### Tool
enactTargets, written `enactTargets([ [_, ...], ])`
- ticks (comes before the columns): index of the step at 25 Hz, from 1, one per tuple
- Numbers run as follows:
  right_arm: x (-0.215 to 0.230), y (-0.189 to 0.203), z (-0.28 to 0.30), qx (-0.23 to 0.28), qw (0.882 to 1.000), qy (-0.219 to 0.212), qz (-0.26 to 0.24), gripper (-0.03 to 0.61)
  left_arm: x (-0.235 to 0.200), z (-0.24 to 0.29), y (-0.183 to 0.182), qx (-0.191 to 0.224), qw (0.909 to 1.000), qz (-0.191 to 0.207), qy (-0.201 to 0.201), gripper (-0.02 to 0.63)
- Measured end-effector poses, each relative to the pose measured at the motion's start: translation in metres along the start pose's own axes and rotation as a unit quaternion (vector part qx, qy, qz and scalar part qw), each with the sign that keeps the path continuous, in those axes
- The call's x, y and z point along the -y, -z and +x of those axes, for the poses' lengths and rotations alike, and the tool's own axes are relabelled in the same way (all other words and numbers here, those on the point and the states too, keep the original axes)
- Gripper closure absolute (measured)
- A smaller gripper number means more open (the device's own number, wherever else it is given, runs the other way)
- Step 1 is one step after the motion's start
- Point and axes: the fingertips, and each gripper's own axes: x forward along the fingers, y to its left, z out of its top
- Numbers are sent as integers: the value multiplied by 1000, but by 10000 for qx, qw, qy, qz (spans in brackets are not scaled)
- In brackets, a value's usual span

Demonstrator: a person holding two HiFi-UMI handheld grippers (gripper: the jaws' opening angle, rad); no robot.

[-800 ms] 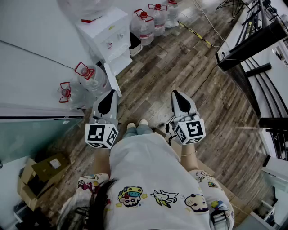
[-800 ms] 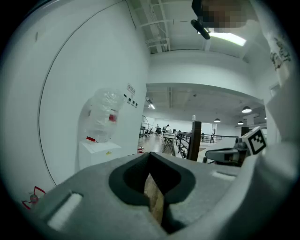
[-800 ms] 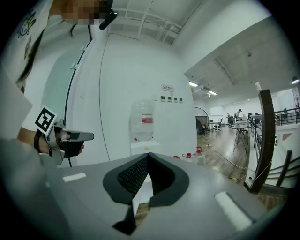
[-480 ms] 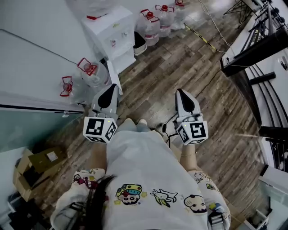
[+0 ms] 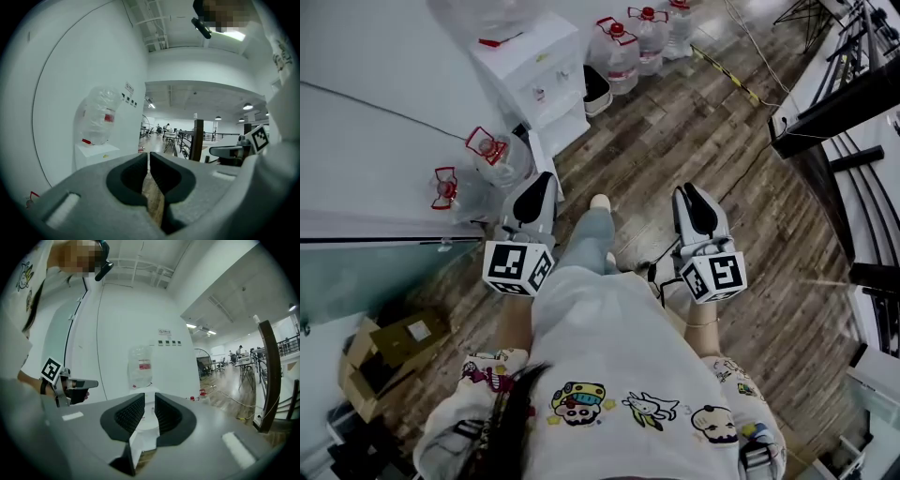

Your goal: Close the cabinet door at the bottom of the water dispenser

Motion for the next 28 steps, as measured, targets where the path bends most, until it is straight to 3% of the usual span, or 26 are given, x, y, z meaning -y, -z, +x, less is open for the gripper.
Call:
enactTargets([
  [16, 60, -17, 133, -308, 9993, -111, 155, 469, -79, 135, -12, -33, 9991, -427, 38, 523],
  [28, 88, -41, 218, -53, 9993, -262, 242, 460, -133, 197, -45, 203, 9993, -282, -155, 514],
])
